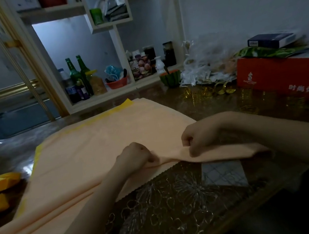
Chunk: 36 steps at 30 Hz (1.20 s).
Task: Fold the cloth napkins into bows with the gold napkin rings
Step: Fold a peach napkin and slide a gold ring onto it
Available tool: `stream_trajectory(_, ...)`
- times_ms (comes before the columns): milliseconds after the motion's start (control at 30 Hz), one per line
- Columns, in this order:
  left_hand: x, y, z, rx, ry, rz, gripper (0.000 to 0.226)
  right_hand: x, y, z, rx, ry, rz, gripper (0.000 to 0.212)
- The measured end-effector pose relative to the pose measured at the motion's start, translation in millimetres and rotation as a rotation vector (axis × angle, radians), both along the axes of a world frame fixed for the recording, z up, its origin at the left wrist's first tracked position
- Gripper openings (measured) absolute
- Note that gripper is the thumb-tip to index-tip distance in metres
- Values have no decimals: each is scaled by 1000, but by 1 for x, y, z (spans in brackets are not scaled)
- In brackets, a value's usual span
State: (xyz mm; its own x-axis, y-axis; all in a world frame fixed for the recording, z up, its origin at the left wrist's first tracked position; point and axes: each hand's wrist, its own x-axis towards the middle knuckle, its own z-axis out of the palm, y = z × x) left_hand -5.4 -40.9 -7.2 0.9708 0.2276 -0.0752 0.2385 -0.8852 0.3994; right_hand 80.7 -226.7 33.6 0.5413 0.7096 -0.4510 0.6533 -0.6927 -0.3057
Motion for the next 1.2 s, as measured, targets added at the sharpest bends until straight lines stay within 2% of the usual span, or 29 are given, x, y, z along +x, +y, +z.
stream_trajectory(100,-7,-1,15,-95,88,-16,39,-33,7,2,174,327,-40,4)
stream_trajectory(133,-8,1,18,-145,114,-18,46,-44,13,-2,261,374,-42,4)
stream_trajectory(200,-10,5,17,-201,128,-15,52,-64,30,-19,380,338,40,12)
stream_trajectory(333,-14,11,13,-173,153,-77,26,-70,49,-28,280,365,286,26)
stream_trajectory(367,-14,12,14,-143,162,-88,21,-62,47,-23,332,402,260,23)
stream_trajectory(433,-12,15,13,-97,199,-66,18,-42,44,-14,568,409,88,12)
stream_trajectory(500,-12,12,15,-116,210,-33,32,-23,49,-19,698,240,24,9)
stream_trajectory(567,-12,10,15,-146,197,-51,31,-12,60,-29,630,160,83,16)
stream_trajectory(667,-13,10,12,-218,194,-84,15,-2,73,-32,495,215,138,15)
stream_trajectory(800,-10,21,16,-254,235,-97,18,12,82,-23,364,191,229,13)
stream_trajectory(900,-10,34,19,-326,149,42,20,13,85,-26,328,197,316,10)
stream_trajectory(967,-11,41,23,-273,70,139,29,8,76,-28,326,154,331,10)
stream_trajectory(1067,-12,55,26,-117,191,89,23,7,72,-34,323,67,367,13)
stream_trajectory(1134,-16,60,29,-96,308,25,16,6,72,-36,349,16,357,10)
stream_trajectory(1200,-18,65,30,-80,340,33,18,9,74,-37,374,-52,354,17)
